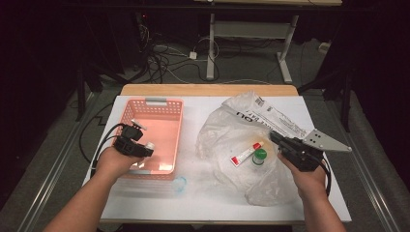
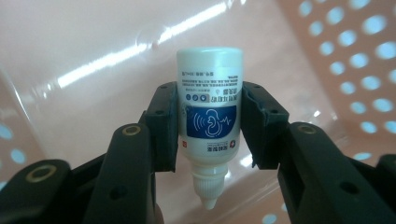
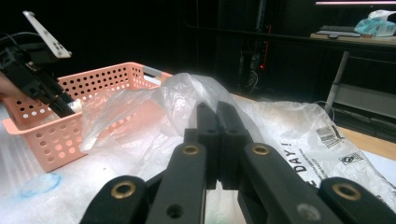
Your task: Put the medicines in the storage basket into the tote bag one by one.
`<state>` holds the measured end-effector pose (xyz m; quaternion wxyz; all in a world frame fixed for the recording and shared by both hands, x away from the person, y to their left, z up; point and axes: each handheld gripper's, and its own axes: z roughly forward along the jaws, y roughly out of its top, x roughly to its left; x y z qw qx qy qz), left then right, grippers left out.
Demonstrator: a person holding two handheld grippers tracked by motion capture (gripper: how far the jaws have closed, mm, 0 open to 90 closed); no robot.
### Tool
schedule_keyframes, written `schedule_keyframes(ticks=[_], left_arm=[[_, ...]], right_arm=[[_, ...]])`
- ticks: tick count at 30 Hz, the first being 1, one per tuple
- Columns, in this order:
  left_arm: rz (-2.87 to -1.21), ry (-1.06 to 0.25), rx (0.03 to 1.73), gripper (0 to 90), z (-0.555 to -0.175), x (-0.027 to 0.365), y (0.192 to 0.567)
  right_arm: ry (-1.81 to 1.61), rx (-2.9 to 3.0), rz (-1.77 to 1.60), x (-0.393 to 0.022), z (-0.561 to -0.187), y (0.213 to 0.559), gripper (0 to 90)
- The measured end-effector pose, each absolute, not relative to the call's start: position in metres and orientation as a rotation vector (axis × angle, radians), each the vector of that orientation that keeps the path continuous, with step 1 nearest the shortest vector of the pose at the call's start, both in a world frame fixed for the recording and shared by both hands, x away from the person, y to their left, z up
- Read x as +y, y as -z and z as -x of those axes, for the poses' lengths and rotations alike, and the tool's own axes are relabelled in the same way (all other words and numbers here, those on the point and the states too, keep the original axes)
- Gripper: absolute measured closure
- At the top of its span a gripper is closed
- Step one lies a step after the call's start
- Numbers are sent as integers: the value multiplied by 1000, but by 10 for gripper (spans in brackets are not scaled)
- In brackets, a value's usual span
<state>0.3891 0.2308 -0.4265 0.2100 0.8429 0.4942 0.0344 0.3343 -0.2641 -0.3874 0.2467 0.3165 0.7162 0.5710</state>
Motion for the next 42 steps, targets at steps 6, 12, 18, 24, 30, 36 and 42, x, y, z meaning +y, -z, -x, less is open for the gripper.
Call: schedule_keyframes(ticks=[6, 12, 18, 24, 30, 36, 42], left_arm=[[-2248, -210, 1302, 581, -377, 234, 421], [-2155, -270, 1224, 581, -366, 237, 417], [-2047, -284, 1148, 581, -353, 233, 414], [-1977, -328, 1092, 581, -342, 228, 406], [-1968, -358, 997, 581, -329, 210, 392], [-1966, -328, 904, 581, -320, 184, 381], [-1967, -302, 828, 581, -316, 155, 373]], right_arm=[[-1556, 1942, -868, -263, -334, 388, 900], [-1553, 1943, -867, -263, -334, 389, 900], [-1554, 1944, -865, -262, -333, 389, 900], [-1549, 1943, -868, -261, -333, 390, 900], [-1549, 1946, -860, -260, -333, 390, 900], [-1547, 1953, -861, -260, -332, 390, 900], [-1550, 1950, -858, -260, -332, 390, 900]])
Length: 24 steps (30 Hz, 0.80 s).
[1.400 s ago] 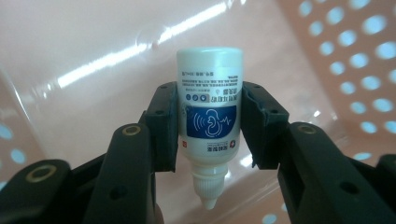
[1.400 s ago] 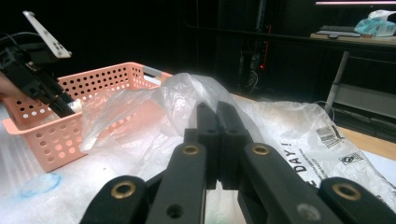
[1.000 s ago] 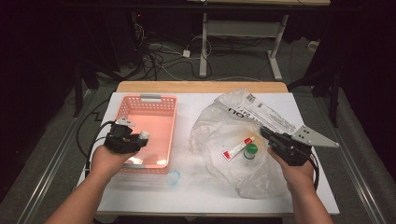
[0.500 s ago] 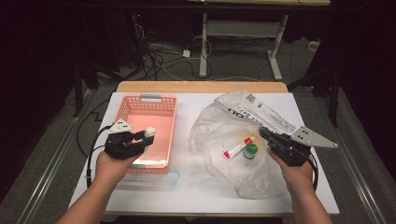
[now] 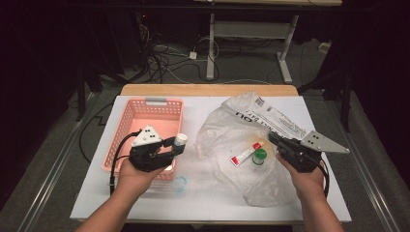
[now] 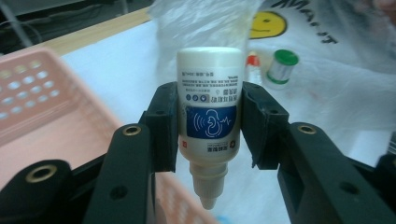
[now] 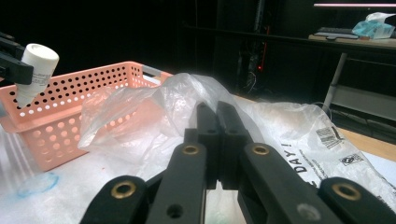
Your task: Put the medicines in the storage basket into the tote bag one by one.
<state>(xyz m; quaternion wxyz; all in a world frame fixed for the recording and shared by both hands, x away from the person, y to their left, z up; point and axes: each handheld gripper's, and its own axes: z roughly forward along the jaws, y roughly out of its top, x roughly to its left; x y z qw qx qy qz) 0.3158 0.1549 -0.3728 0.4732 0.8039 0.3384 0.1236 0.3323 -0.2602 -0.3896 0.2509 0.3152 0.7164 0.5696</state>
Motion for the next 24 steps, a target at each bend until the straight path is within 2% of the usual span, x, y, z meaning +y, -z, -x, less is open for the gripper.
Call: schedule_keyframes(ticks=[24], left_arm=[[-2007, -243, 671, 581, -329, 53, 378]], right_arm=[[-1562, 1938, -850, -262, -332, 387, 900]])
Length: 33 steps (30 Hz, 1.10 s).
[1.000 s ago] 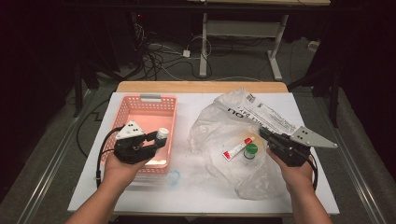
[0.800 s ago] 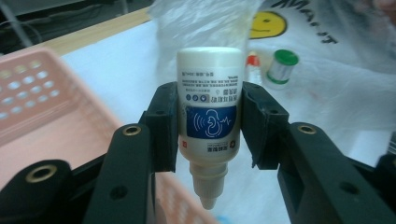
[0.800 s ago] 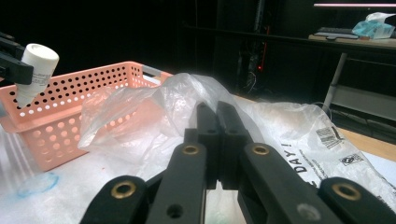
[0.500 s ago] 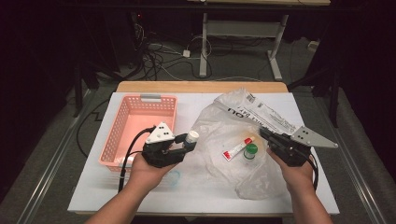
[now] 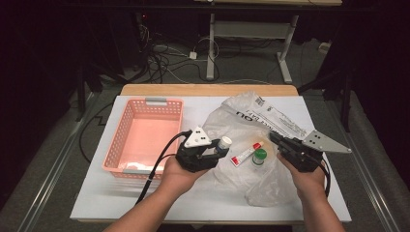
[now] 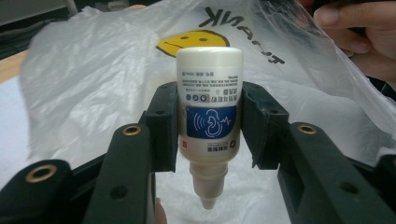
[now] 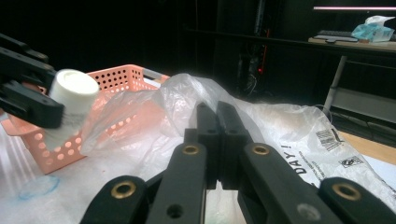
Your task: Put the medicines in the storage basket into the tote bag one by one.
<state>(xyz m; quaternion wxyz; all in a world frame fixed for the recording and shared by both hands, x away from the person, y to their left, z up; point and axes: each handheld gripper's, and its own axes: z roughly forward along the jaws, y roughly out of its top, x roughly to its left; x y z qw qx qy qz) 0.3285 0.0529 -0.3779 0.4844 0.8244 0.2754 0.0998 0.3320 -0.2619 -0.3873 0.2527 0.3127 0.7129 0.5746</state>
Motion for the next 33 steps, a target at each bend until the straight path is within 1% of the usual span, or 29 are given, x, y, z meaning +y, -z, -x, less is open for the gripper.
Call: schedule_keyframes(ticks=[17, 26, 33], left_arm=[[-2015, -247, 673, 580, -347, 1, 391], [-2051, -280, 708, 579, -366, -20, 411], [-2089, -309, 753, 577, -381, -30, 431]], right_arm=[[-1571, 1937, -853, -262, -332, 387, 900], [-1574, 1941, -850, -261, -332, 387, 900], [-1575, 1949, -855, -259, -334, 389, 900]])
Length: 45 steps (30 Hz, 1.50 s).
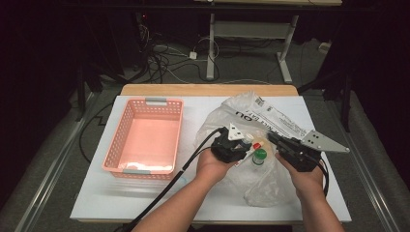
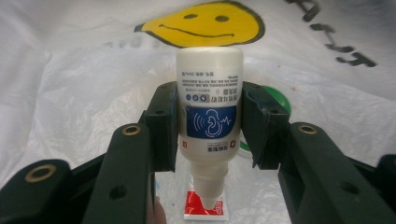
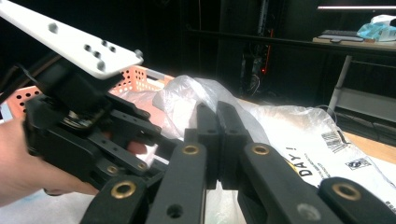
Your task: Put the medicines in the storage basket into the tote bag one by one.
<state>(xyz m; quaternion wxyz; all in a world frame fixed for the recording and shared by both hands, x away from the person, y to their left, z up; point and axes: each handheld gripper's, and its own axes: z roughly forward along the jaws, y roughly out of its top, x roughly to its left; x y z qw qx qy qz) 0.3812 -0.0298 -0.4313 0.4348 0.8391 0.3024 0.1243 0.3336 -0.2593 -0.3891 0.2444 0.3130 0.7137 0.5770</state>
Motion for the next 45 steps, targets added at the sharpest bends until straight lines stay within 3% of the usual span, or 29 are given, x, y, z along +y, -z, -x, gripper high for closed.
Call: schedule_keyframes(ticks=[9, 14, 25, 27, 31, 37, 45], left_arm=[[-2120, -294, 821, 575, -398, -37, 452], [-2141, -358, 819, 575, -403, -42, 456], [-2143, -323, 845, 575, -412, -56, 465], [-2127, -317, 843, 561, -412, -57, 465], [-2122, -298, 846, 445, -410, -55, 460], [-2098, -275, 810, 393, -399, -50, 450], [-2089, -282, 719, 393, -360, -32, 441]], right_arm=[[-1575, 1954, -870, -260, -335, 392, 900], [-1572, 1958, -867, -260, -337, 393, 900], [-1575, 1960, -865, -261, -337, 394, 900], [-1578, 1958, -869, -261, -337, 394, 900], [-1579, 1959, -866, -261, -336, 393, 900], [-1572, 1963, -859, -260, -336, 393, 900], [-1571, 1960, -860, -261, -336, 392, 900]])
